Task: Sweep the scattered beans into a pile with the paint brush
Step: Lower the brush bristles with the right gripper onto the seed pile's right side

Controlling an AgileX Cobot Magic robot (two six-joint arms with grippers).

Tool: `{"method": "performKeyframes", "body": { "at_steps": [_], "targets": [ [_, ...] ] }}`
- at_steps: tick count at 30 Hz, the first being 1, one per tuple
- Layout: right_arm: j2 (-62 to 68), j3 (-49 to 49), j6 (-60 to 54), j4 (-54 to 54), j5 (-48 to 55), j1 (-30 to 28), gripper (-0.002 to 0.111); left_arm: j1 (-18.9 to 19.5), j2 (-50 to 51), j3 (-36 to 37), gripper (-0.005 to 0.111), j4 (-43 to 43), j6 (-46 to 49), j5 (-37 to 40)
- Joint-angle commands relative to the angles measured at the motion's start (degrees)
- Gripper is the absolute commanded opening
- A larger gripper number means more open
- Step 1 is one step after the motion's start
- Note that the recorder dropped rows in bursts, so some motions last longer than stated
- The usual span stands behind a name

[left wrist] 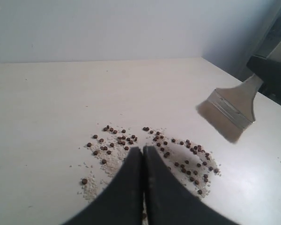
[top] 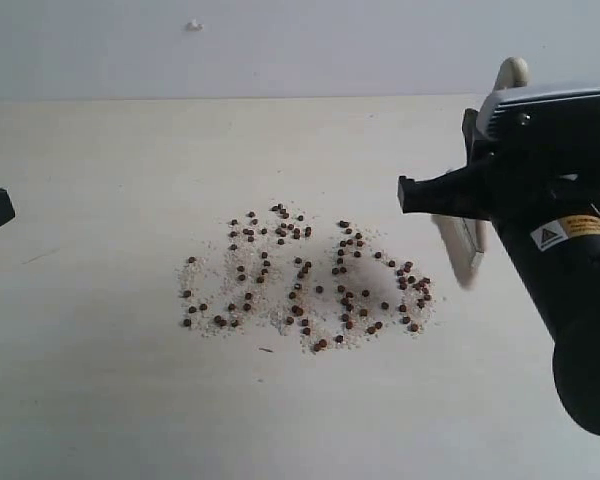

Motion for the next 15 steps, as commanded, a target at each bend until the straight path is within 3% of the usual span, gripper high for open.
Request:
{"method": "performKeyframes", "body": {
  "at_steps": [1,15],
  "targets": [
    [1.33,0.18,-3.40,4.51,-1.46,1.04,0.000,0.08,-0.50,0.06,0.000,-0.41,-0.35,0.50],
    [10.13,0.07,4.64,5.58,-1.46,1.04,0.000,0.08,-0.50,0.06,0.000,-0.41,-0.35,0.50]
  ]
}}
